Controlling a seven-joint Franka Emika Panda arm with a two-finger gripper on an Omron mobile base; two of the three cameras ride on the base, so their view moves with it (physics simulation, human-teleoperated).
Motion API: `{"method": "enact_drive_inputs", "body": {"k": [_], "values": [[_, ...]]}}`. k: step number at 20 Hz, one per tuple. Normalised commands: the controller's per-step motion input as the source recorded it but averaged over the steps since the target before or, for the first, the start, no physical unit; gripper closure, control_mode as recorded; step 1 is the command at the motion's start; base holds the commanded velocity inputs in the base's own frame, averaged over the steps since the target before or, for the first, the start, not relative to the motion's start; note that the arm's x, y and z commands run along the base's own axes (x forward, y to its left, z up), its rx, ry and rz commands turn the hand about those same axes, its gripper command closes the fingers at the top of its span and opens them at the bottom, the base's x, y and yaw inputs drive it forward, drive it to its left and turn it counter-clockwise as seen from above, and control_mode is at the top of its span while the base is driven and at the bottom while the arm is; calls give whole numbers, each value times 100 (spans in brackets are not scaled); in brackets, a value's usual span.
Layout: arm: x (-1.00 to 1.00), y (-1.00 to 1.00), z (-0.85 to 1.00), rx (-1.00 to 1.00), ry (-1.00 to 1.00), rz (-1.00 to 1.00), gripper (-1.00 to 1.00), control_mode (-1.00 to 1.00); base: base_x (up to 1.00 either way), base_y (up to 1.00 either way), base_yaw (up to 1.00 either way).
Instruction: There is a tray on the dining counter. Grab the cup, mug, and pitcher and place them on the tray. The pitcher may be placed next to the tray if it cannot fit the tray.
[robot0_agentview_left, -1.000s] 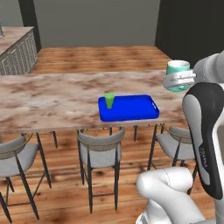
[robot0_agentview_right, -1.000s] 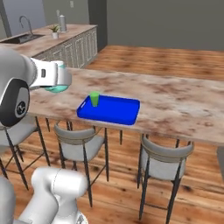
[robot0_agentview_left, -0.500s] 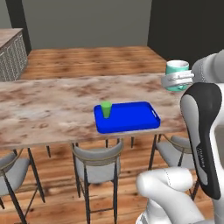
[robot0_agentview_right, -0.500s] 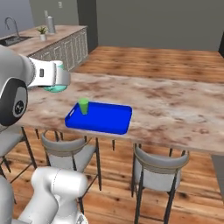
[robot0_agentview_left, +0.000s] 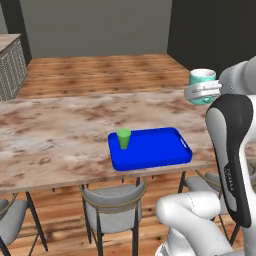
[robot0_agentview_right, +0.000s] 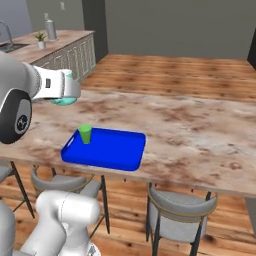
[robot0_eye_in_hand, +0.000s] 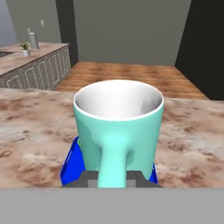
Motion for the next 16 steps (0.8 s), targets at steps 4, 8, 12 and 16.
{"method": "enact_drive_inputs", "body": {"k": [4, 8, 12, 16], "values": [[0, 0, 0, 0, 0, 0, 100, 100, 39, 0, -2], [0, 0, 0, 0, 0, 0, 100, 100, 19, -1, 0], [0, 0, 0, 0, 0, 0, 100, 100, 21, -1, 0], [7, 0, 0, 0, 0, 0, 100, -100, 16, 0, 0]]}}
